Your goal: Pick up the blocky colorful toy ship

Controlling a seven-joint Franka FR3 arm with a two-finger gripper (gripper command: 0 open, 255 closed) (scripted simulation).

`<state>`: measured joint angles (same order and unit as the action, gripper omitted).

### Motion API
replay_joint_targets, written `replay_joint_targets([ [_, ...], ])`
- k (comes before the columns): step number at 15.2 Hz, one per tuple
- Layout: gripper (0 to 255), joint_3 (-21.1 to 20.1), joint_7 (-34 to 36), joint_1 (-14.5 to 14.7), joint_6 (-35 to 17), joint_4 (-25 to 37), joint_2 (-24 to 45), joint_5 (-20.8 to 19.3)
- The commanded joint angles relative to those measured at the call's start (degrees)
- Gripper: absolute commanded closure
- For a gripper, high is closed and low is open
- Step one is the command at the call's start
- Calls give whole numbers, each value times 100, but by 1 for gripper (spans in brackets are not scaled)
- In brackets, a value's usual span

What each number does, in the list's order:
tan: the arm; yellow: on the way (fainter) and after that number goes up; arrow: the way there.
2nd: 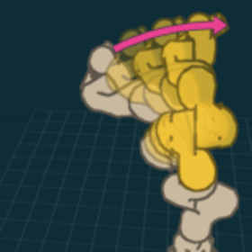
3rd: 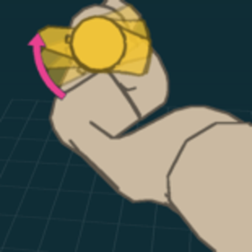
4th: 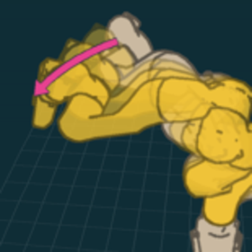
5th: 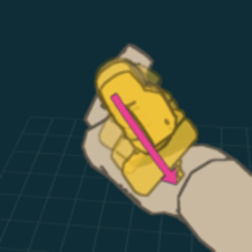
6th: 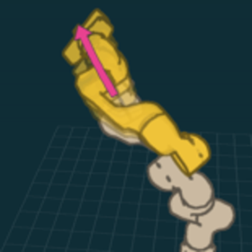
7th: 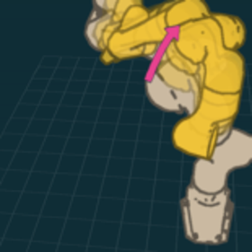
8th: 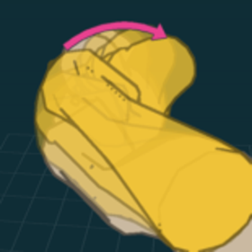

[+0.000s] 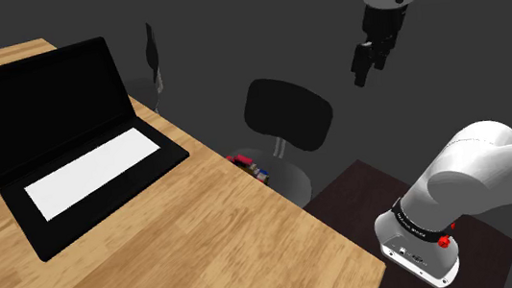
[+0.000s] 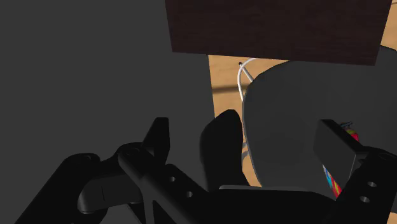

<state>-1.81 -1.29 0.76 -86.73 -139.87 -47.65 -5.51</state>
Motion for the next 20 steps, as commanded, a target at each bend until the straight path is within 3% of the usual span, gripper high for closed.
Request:
replay_joint_targets([
  [1, 0, 0, 0, 0, 0, 0, 0, 0],
  [11, 0, -541, 707, 325, -1994, -1136, 718, 597],
  [20, 0, -1114, 1321, 574, -4026, -1459, 2255, 963],
])
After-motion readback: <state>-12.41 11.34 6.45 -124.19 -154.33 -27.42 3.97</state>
